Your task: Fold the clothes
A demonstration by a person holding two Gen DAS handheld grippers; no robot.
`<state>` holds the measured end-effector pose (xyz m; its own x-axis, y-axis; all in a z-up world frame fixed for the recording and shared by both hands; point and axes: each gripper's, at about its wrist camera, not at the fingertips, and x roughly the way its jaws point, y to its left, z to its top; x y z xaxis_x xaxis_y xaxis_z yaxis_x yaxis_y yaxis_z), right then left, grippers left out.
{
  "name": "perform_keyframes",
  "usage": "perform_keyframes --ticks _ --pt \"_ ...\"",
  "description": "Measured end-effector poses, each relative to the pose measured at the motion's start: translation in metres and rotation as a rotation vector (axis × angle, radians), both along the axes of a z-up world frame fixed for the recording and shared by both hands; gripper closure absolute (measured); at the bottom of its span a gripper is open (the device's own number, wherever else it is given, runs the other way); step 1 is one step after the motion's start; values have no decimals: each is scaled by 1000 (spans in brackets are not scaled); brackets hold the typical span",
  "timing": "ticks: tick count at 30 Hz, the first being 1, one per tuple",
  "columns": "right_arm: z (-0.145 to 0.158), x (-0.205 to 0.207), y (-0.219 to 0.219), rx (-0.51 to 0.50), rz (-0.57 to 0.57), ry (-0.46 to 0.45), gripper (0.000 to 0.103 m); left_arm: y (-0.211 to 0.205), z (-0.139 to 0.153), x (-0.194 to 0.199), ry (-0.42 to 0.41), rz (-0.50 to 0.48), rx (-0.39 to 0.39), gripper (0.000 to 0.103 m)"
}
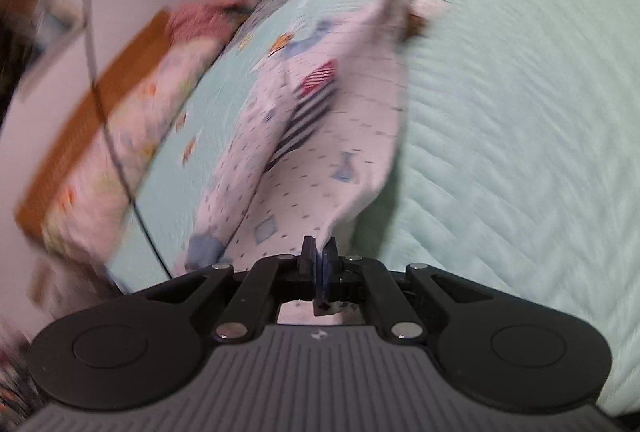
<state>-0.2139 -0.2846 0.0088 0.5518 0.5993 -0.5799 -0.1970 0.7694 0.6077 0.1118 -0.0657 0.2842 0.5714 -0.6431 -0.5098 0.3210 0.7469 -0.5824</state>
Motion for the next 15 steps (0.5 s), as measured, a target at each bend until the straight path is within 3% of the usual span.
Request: perform_keyframes --ticks 7,13,15 --pt "15 14 53 -45 187 -32 99 54 23 13 -48 83 -19 97" --pt "3 34 99 -91 314 -2 99 97 1 27 -8 176 2 97" --pt "-3 38 108 -96 338 15 99 108 -10 30 8 166 -17 97"
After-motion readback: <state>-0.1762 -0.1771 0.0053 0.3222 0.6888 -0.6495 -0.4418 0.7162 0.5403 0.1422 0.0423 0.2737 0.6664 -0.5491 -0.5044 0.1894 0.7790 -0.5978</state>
